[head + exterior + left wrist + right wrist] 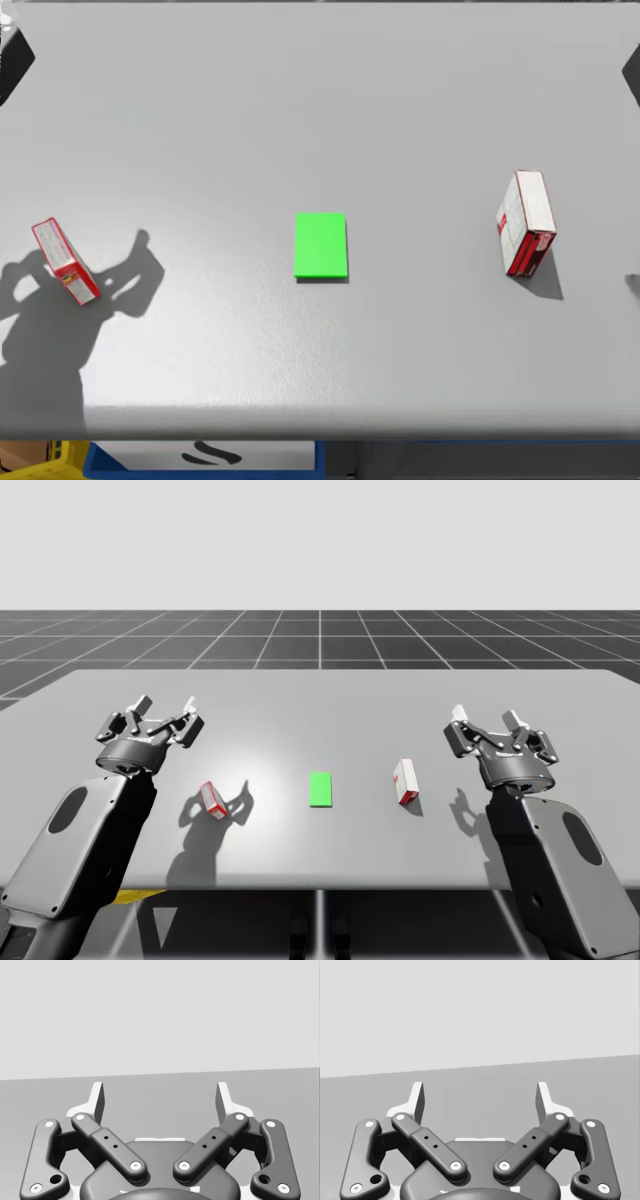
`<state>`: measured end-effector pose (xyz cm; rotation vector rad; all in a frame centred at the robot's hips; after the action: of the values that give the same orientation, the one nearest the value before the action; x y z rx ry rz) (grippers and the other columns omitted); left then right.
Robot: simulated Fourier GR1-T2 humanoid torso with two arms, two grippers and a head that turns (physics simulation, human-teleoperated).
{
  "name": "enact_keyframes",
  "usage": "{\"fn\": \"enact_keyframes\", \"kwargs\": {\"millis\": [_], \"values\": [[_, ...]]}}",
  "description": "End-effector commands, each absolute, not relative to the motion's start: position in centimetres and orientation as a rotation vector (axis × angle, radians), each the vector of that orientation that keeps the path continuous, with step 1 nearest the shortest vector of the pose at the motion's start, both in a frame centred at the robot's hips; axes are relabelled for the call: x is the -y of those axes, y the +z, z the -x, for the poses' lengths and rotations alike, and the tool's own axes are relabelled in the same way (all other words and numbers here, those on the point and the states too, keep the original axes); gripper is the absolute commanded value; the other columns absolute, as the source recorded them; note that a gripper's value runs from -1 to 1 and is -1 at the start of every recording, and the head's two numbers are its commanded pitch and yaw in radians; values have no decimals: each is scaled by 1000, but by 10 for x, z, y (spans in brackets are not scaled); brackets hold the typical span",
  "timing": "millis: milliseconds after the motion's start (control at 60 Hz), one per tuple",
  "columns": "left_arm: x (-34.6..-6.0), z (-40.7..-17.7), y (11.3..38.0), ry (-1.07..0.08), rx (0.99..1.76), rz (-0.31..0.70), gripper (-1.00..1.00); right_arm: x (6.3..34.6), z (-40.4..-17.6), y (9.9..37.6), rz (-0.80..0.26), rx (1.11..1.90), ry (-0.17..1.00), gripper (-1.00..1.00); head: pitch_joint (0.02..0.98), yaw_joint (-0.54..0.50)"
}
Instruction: Look at the card. If it is red, pick the object on the left. If it is green, pick the object on the right.
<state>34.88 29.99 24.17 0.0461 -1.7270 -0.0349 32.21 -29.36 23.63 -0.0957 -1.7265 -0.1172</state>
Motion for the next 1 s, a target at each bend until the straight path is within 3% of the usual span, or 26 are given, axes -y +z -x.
{"fn": "enact_keyframes", "kwargs": {"millis": [17,483,783,933,1000], "values": [[-300,-349,242,-36,1728,-46,-1000,294,-322,236,97,1726,-118,-1000,875,-30],[-294,-348,239,-49,1728,-46,-1000,293,-323,236,95,1727,-116,-1000,889,-317],[-294,-347,239,-46,1725,-51,-1000,290,-321,236,113,1725,-113,-1000,873,-344],[-295,-347,240,-42,1728,-51,-1000,281,-311,236,79,1703,-111,-1000,862,-329],[-295,-347,240,-43,1727,-53,-1000,273,-303,236,114,1685,-90,-1000,855,-328]]}}
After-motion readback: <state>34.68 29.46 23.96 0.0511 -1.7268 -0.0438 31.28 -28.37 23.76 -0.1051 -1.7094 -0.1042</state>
